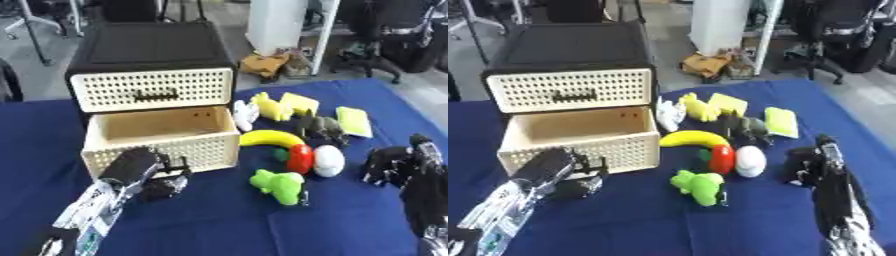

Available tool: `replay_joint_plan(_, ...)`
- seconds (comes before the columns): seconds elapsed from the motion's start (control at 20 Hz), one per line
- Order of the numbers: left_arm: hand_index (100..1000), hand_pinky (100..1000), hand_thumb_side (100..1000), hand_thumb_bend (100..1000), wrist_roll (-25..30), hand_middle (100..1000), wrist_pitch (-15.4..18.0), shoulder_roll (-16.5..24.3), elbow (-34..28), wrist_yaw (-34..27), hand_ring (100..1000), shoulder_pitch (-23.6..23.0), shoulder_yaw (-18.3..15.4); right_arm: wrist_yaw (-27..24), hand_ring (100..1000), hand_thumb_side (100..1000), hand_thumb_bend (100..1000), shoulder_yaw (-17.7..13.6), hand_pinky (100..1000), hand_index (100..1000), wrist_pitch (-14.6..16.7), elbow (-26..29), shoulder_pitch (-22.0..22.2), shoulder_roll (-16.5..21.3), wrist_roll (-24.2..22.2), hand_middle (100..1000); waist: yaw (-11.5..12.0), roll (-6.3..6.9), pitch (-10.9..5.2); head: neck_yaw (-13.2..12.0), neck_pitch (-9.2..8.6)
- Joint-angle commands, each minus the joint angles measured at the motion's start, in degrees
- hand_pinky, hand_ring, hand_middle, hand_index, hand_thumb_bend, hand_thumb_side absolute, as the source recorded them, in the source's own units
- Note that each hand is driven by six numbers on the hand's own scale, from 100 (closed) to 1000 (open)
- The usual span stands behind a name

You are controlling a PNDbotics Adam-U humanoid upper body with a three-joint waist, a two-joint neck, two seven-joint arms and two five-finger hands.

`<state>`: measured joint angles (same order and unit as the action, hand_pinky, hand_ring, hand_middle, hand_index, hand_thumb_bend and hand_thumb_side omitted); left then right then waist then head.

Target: Pick up objects from table and place into drawer.

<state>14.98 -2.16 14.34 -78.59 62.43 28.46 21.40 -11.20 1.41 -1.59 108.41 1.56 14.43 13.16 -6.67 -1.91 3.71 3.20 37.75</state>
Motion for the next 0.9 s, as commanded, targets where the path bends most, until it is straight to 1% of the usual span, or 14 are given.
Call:
replay_joint_plan(0.05, 598, 100, 1000, 277, 0.9, 100, 0.2, 1.07, -2.48, -1.09, 100, -0.16, 0.93, 0.11, 446, 1000, 100, -0.53, 409, 553, 0.0, 0.57, -0.24, 1.46, 0.18, 444, 0.05, 0.03, -0.54, 0.2, 0.29)
replay_joint_plan(0.6, 597, 100, 1000, 272, 2.61, 100, -0.36, 2.63, -7.07, -3.75, 100, -2.83, 1.46, 0.16, 446, 1000, 100, -0.57, 409, 553, -0.03, 0.6, -0.2, 1.55, 0.25, 444, 0.08, 0.19, -0.68, 0.22, 0.41)
replay_joint_plan(0.65, 599, 100, 1000, 284, 2.79, 100, -0.38, 2.72, -7.5, -4.0, 100, -3.01, 1.53, 0.16, 446, 1000, 100, -0.57, 409, 553, -0.03, 0.6, -0.2, 1.54, 0.25, 444, 0.07, 0.19, -0.68, 0.26, 0.41)
replay_joint_plan(0.7, 600, 100, 1000, 271, 2.97, 100, -0.37, 2.8, -8.0, -4.27, 100, -3.18, 1.62, 0.16, 446, 1000, 100, -0.57, 409, 553, -0.03, 0.59, -0.19, 1.55, 0.25, 444, 0.06, 0.2, -0.68, 0.27, 0.42)
replay_joint_plan(0.9, 603, 100, 1000, 270, 3.85, 100, -0.33, 3.13, -10.17, -5.35, 100, -3.79, 2.06, 0.17, 446, 1000, 100, -0.56, 409, 553, -0.03, 0.6, -0.22, 1.58, 0.25, 444, 0.03, 0.2, -0.69, 0.23, 0.43)
